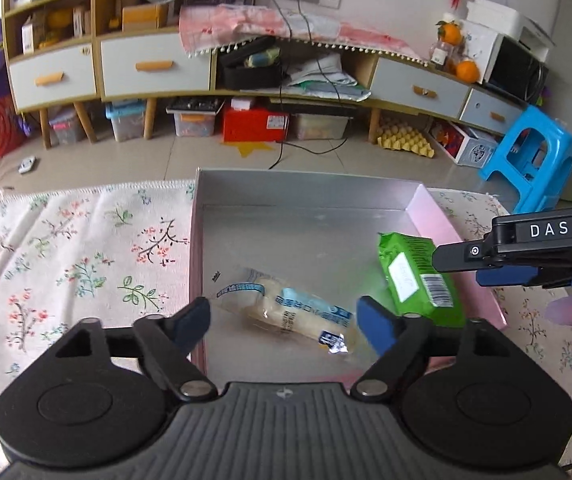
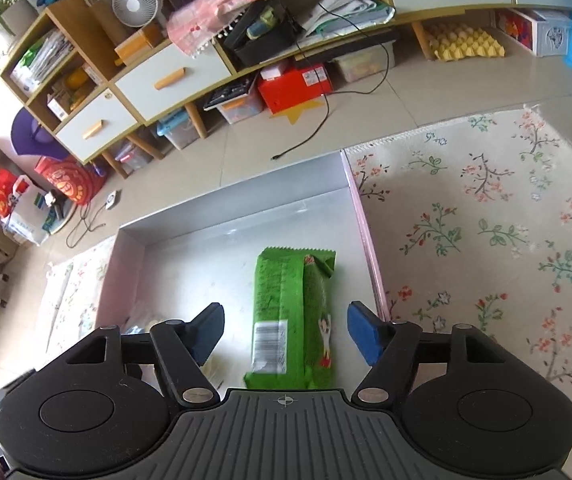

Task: Organize snacks
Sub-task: 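Carry both snacks over the pink box and open both grippers to drop them, then move both open grippers back over the snack pile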

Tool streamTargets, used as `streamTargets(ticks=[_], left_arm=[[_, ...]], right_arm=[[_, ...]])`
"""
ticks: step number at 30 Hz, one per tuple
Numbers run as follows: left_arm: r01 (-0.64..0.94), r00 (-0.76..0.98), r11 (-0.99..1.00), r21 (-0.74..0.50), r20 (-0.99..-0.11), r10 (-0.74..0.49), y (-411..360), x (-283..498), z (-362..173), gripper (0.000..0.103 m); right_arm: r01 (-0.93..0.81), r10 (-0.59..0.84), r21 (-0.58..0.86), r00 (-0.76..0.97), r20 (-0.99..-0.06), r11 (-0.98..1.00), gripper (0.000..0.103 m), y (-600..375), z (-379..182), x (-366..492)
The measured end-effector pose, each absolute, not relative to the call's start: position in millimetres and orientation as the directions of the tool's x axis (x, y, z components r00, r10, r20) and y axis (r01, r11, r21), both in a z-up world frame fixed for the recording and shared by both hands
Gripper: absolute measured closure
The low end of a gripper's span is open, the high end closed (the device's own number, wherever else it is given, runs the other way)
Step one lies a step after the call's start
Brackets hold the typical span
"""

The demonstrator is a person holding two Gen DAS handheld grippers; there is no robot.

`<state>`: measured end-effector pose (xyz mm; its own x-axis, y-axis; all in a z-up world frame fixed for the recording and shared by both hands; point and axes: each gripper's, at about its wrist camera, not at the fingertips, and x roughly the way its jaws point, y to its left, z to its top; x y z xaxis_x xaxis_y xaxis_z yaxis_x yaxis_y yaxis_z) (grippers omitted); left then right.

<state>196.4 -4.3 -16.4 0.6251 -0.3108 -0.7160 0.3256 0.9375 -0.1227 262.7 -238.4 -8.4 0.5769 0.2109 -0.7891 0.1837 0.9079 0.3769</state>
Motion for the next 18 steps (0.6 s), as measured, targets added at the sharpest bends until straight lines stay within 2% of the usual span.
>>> streamTargets(ticks=[3, 11, 18], left_arm=[[0.317, 0.634, 0.943, -0.104, -0.716, -0.292, -4.5, 184.9, -9.2, 0.012], [0.253, 0.643, 0.966, -0.057, -0.736, -0.212, 6.4, 148.5, 10.0, 0.001], [0.174, 0.610, 0.984, -0.041, -0.780, -0.140, 25.2, 116.3, 12.1, 0.001]], right_arm=[[0.168, 0.203, 0.359, 0.579, -0.789, 0.918, 0.028, -234.1, 3.0, 247.4], [0.127, 0.208, 0.344, 0.588, -0.781, 0.930, 0.018, -227.0, 32.9, 200.5], [0.106, 0.211, 0.326, 0.570, -0.794, 0.940, 0.013, -220.3, 37.0, 159.4]])
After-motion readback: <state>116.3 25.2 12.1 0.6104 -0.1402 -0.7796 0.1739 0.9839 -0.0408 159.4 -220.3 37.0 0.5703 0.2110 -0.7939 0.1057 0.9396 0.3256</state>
